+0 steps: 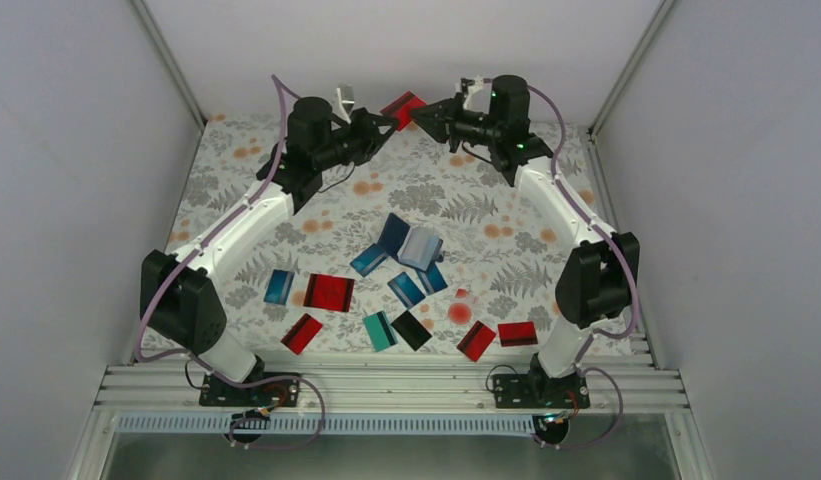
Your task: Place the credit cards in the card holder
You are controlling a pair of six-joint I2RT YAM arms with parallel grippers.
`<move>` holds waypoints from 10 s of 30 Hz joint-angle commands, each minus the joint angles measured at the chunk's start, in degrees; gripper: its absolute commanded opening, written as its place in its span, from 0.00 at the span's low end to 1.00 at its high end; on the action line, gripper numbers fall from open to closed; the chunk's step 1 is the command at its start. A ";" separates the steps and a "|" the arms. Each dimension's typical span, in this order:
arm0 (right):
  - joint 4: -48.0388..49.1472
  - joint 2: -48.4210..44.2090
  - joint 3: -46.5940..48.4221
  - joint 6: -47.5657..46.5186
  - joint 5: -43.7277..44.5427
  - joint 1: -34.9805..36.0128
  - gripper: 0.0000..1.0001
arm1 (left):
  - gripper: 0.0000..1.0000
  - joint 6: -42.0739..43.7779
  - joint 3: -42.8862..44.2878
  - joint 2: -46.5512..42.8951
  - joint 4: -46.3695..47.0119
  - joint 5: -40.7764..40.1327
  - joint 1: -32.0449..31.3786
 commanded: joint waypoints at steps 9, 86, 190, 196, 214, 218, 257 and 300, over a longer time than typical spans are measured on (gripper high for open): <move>9.66 0.94 -0.90 4.42 -3.90 -0.02 0.04 | 0.11 2.13 2.65 0.86 -1.50 4.01 -0.40; -31.15 0.98 -16.29 -52.51 0.71 -0.93 0.34 | 0.02 54.87 -1.17 7.05 -37.82 22.91 8.51; -27.21 35.04 5.57 -50.73 -8.45 6.00 0.48 | 0.02 42.50 -19.25 16.85 -15.93 26.02 5.54; -29.19 35.21 7.09 -52.01 -9.38 4.43 0.48 | 0.02 40.39 -21.38 18.67 -12.62 23.92 5.14; -34.44 26.86 0.74 -59.64 -3.16 -0.68 0.53 | 0.02 37.19 -18.49 19.99 -11.10 23.14 5.15; -34.92 24.70 -2.00 -61.11 -1.27 -1.51 0.53 | 0.02 37.81 -16.12 20.48 -12.84 23.02 5.14; -31.85 23.70 -14.16 -61.80 0.68 -1.67 0.24 | 0.02 32.86 -15.95 20.74 -15.64 19.15 5.47; -30.65 24.32 -13.21 -59.93 -0.92 -1.38 0.22 | 0.02 33.57 -8.59 29.07 -23.43 28.26 3.87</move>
